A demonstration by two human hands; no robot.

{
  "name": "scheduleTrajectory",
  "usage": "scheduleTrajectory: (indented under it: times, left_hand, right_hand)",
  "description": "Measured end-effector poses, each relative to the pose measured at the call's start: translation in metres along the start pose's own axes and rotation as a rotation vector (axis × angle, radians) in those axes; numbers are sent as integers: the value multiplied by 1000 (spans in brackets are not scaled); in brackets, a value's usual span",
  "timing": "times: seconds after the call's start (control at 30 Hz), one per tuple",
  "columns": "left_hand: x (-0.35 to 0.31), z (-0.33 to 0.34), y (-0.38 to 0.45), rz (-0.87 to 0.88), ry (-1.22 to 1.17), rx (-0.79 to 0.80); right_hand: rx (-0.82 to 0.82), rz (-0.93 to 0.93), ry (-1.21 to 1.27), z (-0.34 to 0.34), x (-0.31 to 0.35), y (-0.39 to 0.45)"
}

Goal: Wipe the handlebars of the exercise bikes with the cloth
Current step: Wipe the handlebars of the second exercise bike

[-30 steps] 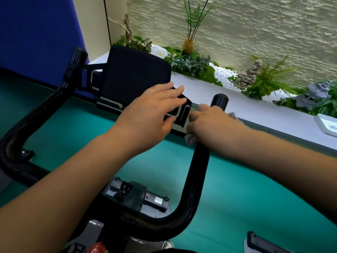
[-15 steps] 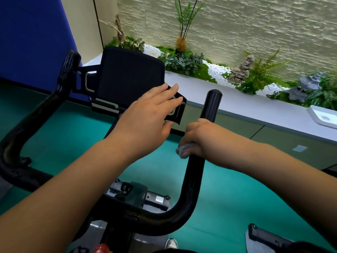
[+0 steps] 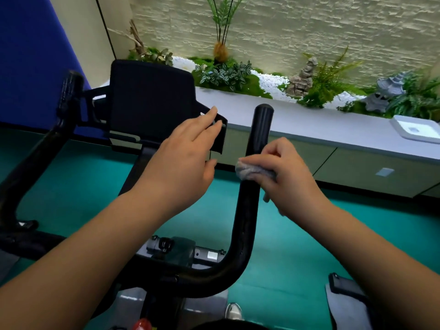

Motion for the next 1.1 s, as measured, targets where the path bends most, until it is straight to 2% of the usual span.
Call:
scheduleTrajectory:
  times: [0.1, 0.3, 0.43, 0.67, 0.8, 0.93, 1.1]
  left_hand:
    - [-3, 1, -7, -3, -26, 28]
    - [-7, 9, -20, 22, -8, 93]
    - [-5, 8, -27, 30, 10, 105]
    - [-7, 3, -47, 65, -18, 100]
    - [-6, 0, -60, 68, -6, 82]
    - [4, -15, -76, -20, 28, 37]
    - [8, -27, -100, -194, 45, 23]
  right_hand:
    - [-52, 98, 114, 4, -5, -10]
    - [-112, 123, 238, 9, 2, -34]
    - [-233, 236, 167, 2, -11, -7]
    - [-168, 207, 252, 14, 17, -61]
    - [-187, 323, 311, 6, 3, -35]
    - [-279, 325, 391, 12, 7, -44]
    - [-196, 322, 466, 21, 8, -69]
Point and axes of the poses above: each hand's wrist, its own y-axis towards the middle knuckle, its own z-axis out of the palm, x = y × z, the point moved 8 cm from there along y, towards the middle knuckle, and after that the axes turned 2 degrees about -x, right-handed, at the moved point
